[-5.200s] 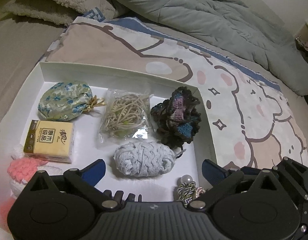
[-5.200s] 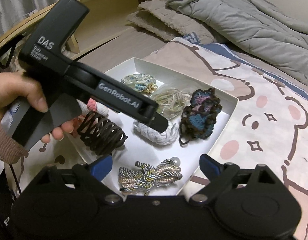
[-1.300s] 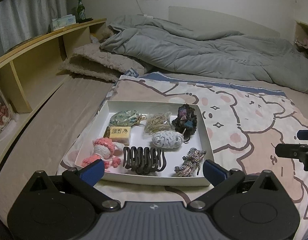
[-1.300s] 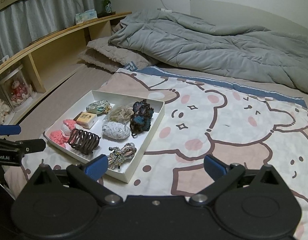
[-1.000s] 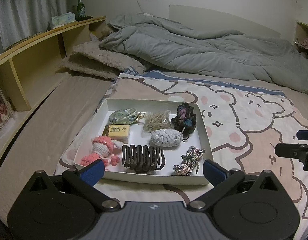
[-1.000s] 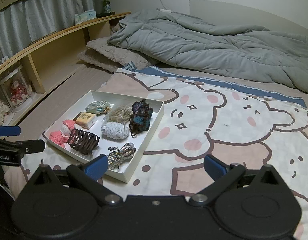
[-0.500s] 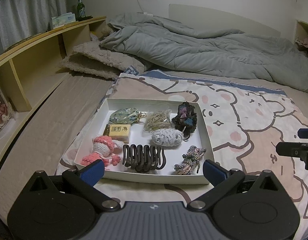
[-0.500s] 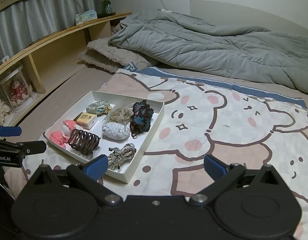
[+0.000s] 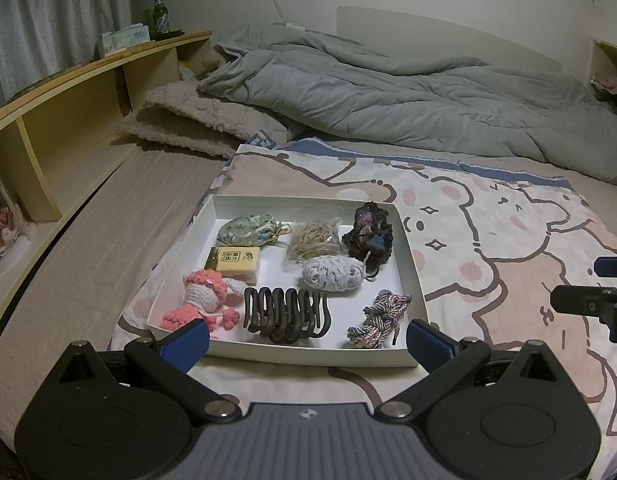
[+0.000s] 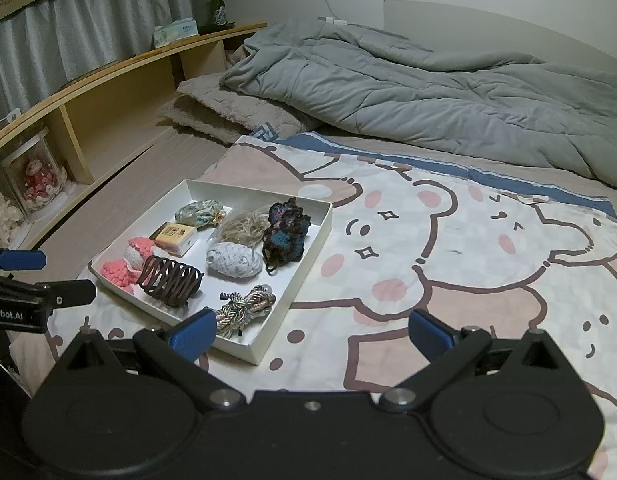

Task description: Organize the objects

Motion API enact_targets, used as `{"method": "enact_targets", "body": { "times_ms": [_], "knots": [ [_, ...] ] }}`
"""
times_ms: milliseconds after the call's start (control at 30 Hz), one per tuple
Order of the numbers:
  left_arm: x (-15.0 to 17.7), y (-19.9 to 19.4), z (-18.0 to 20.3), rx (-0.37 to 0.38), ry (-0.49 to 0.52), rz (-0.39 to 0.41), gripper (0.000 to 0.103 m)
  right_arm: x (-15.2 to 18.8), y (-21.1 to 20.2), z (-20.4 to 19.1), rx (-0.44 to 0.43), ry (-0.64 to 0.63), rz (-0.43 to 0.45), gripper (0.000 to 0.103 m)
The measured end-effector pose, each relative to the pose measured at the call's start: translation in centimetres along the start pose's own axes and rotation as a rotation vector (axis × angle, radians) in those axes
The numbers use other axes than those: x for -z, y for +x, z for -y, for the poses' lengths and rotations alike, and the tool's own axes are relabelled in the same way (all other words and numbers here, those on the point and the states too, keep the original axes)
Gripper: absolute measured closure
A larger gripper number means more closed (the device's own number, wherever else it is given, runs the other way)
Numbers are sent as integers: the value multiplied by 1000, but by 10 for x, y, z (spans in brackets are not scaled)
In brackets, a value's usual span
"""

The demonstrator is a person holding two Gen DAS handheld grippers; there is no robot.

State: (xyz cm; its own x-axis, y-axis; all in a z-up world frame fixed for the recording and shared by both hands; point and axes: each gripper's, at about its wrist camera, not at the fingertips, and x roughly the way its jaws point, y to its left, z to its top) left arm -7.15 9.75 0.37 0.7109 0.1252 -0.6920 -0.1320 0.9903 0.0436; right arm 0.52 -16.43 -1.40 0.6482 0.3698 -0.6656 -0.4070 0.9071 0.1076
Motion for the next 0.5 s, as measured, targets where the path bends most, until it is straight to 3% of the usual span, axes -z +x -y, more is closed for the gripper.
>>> {"method": "enact_targets", "body": {
  "times_ms": [500],
  "knots": [
    [-1,0,-1,3,2,-5,0,3,0,-2,-3,-3,-1,0]
  ]
}}
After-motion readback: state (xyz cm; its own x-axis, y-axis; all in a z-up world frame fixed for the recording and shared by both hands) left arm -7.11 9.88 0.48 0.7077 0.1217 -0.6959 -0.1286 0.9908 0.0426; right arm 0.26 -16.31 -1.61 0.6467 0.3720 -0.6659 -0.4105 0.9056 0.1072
